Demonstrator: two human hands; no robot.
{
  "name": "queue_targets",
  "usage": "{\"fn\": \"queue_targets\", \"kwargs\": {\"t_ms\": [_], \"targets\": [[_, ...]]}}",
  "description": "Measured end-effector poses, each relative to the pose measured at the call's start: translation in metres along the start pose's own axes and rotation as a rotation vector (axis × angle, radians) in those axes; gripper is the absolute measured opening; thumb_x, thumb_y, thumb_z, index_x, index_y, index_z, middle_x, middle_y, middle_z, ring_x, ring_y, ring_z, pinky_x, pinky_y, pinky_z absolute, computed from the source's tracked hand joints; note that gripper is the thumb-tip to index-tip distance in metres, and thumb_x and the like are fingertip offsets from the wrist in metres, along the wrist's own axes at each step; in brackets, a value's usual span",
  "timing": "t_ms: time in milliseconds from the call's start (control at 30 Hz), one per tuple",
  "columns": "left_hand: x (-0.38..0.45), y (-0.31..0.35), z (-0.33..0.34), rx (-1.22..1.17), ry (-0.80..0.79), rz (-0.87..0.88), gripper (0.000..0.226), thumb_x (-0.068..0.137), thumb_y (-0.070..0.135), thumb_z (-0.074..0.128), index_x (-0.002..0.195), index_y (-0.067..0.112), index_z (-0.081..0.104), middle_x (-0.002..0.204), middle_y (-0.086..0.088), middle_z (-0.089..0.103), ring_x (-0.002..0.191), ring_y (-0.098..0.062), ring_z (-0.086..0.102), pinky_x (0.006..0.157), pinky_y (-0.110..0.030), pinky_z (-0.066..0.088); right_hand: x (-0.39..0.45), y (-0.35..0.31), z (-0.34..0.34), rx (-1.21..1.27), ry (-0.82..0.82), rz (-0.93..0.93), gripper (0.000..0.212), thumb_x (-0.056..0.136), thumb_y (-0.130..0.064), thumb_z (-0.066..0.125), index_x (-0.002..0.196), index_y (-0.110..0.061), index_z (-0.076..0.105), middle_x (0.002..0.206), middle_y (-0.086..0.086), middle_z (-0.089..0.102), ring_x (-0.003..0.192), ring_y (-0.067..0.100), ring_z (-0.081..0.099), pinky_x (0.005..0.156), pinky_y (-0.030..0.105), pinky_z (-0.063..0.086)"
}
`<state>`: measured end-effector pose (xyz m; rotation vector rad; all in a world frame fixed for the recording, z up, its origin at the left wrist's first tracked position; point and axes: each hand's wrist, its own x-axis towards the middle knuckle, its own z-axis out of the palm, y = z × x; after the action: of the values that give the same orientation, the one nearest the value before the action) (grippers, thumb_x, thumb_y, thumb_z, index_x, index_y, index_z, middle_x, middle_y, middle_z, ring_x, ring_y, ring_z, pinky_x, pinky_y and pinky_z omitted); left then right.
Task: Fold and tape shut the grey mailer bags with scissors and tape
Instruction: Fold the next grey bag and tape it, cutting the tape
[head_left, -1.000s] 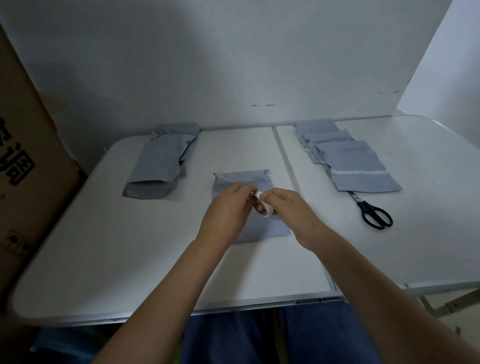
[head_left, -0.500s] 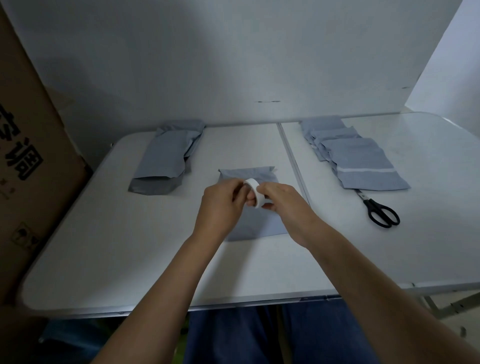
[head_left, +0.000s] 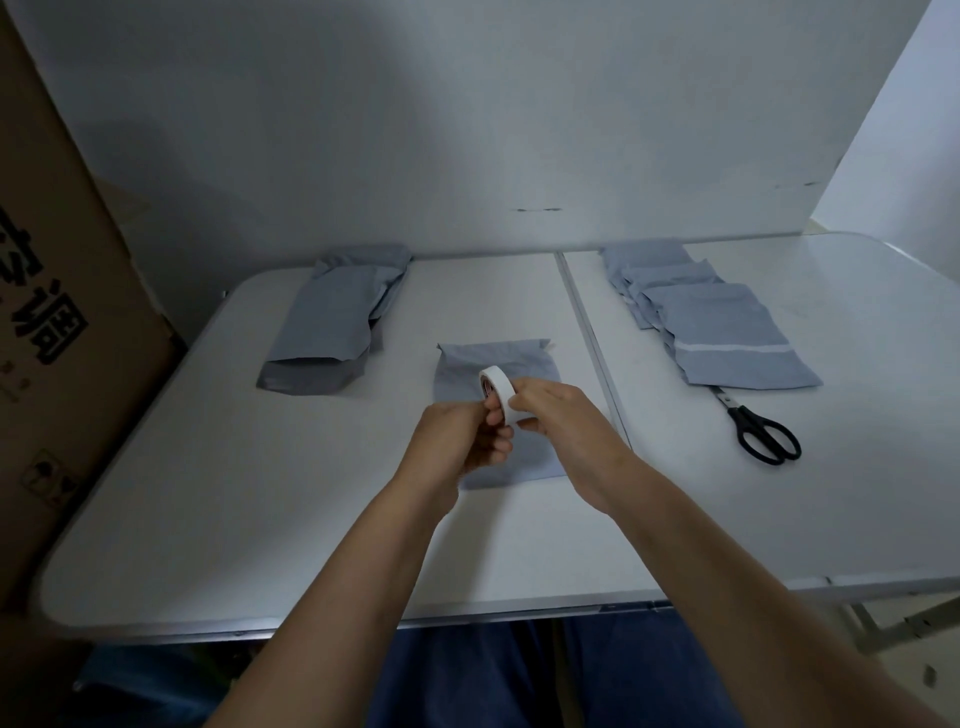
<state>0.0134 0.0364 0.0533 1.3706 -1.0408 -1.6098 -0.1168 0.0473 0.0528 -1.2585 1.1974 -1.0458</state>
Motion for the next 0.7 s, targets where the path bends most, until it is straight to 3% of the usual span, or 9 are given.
{"fn": "queue_targets", "kwargs": {"t_ms": [100, 133, 200, 267, 300, 533, 700], "targets": [[0.000, -0.003, -0.001, 0.133, -0.074, -0.035, 0.038, 0.099, 0.033, 0.049, 0.073, 0.009, 0.061, 0.068, -0.004, 0.065, 0.054, -0.013, 0.059, 0.055, -0.021, 0.051, -0.001, 0.002, -0.004, -0.036, 0.033, 0.030, 0.025, 0.090, -0.012, 0.046, 0.083, -0.011, 0.070, 0.076, -0.004, 0.069, 0.081, 0.008, 0.059, 0.085, 0.024, 0.043], [0.003, -0.006, -0.003, 0.311, -0.027, 0.044, 0.038, 0.098, 0.036, 0.051, 0.077, 0.008, 0.065, 0.073, -0.004, 0.068, 0.058, -0.014, 0.063, 0.059, -0.023, 0.054, 0.000, 0.004, -0.006, -0.062, 0.042, 0.036, 0.025, 0.089, -0.014, 0.047, 0.078, -0.012, 0.070, 0.076, -0.004, 0.069, 0.084, 0.011, 0.058, 0.090, 0.028, 0.043], [0.009, -0.010, -0.009, 0.744, 0.149, 0.360, 0.024, 0.093, 0.035, 0.057, 0.090, 0.013, 0.066, 0.083, 0.002, 0.070, 0.069, -0.013, 0.067, 0.070, -0.027, 0.055, 0.000, 0.005, -0.008, -0.127, 0.040, 0.053, 0.027, 0.087, -0.018, 0.048, 0.070, -0.016, 0.069, 0.077, -0.005, 0.069, 0.093, 0.017, 0.058, 0.098, 0.036, 0.040], [0.010, -0.009, -0.013, 0.911, 0.242, 0.640, 0.009, 0.091, 0.027, 0.061, 0.090, 0.018, 0.063, 0.081, 0.007, 0.065, 0.072, -0.011, 0.062, 0.071, -0.033, 0.053, -0.001, 0.004, -0.008, -0.115, 0.013, 0.053, 0.030, 0.088, -0.017, 0.047, 0.066, -0.019, 0.067, 0.077, -0.005, 0.068, 0.092, 0.017, 0.059, 0.098, 0.037, 0.040], [0.010, -0.009, -0.014, 0.924, 0.246, 0.694, 0.008, 0.091, 0.024, 0.061, 0.087, 0.017, 0.061, 0.077, 0.006, 0.063, 0.070, -0.012, 0.060, 0.069, -0.036, 0.052, -0.002, 0.004, -0.008, -0.076, 0.001, 0.046, 0.031, 0.089, -0.015, 0.047, 0.066, -0.019, 0.066, 0.075, -0.004, 0.068, 0.088, 0.015, 0.059, 0.098, 0.037, 0.041], [0.005, -0.010, -0.013, 0.640, 0.189, 0.486, 0.017, 0.092, 0.020, 0.058, 0.078, 0.010, 0.061, 0.066, 0.003, 0.069, 0.059, -0.008, 0.067, 0.067, -0.029, 0.054, -0.005, 0.001, -0.005, 0.032, -0.037, 0.041, 0.030, 0.089, -0.011, 0.044, 0.072, -0.015, 0.069, 0.075, 0.003, 0.067, 0.081, 0.014, 0.060, 0.099, 0.040, 0.044], [0.008, -0.014, -0.014, 0.444, 0.104, 0.298, 0.029, 0.092, 0.028, 0.060, 0.083, 0.001, 0.063, 0.068, -0.004, 0.071, 0.064, -0.017, 0.070, 0.076, -0.038, 0.059, -0.005, 0.003, -0.004, 0.070, -0.059, 0.041, 0.029, 0.095, -0.014, 0.043, 0.082, -0.011, 0.069, 0.079, 0.003, 0.066, 0.085, 0.016, 0.059, 0.102, 0.041, 0.045]]}}
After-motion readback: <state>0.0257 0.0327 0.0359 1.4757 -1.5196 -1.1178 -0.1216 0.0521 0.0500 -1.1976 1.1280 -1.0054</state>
